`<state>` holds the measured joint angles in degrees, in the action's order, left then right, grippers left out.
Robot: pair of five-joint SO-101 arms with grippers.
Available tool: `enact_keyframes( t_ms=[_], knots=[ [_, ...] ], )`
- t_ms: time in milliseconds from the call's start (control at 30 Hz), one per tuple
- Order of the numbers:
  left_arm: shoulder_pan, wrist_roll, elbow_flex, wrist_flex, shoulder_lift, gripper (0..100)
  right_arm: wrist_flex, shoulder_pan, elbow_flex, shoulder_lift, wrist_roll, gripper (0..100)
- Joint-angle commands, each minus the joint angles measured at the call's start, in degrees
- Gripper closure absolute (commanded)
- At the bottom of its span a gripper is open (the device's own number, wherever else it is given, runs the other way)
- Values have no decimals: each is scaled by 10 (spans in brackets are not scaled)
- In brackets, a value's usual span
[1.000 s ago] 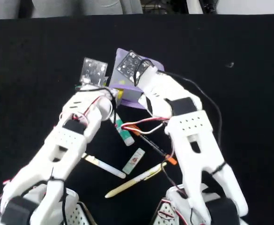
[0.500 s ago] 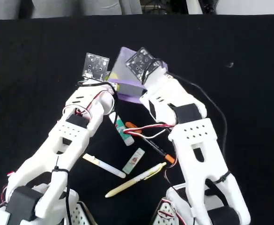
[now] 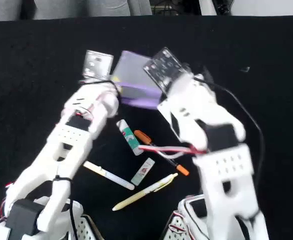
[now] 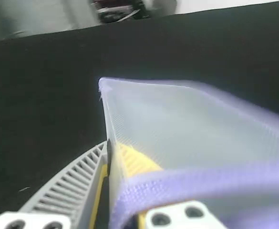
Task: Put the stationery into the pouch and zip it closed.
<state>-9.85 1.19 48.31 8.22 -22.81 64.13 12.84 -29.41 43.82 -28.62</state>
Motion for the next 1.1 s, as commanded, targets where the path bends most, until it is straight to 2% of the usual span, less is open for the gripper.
enact_keyframes(
  t_ms=[0, 367, 433, 700, 833, 933, 1067],
  knots=[
    [36, 8, -48, 22, -17, 972, 53, -10, 36, 72, 6, 609],
    [146, 7, 33, 34, -205, 972, 90, -6, 1, 98, 33, 609],
    [175, 7, 44, 47, -238, 972, 77, 3, -21, 98, 32, 609],
    [295, 8, 48, 189, -347, 972, -5, 76, -155, 97, 33, 610],
    [331, 8, 49, 248, -396, 972, -43, 111, -236, 96, 33, 610],
    [348, 8, 51, 269, -415, 972, -76, 114, -290, 96, 33, 610],
    [348, 8, 81, 244, -415, 972, -102, 114, -341, 84, 33, 610]
  ],
)
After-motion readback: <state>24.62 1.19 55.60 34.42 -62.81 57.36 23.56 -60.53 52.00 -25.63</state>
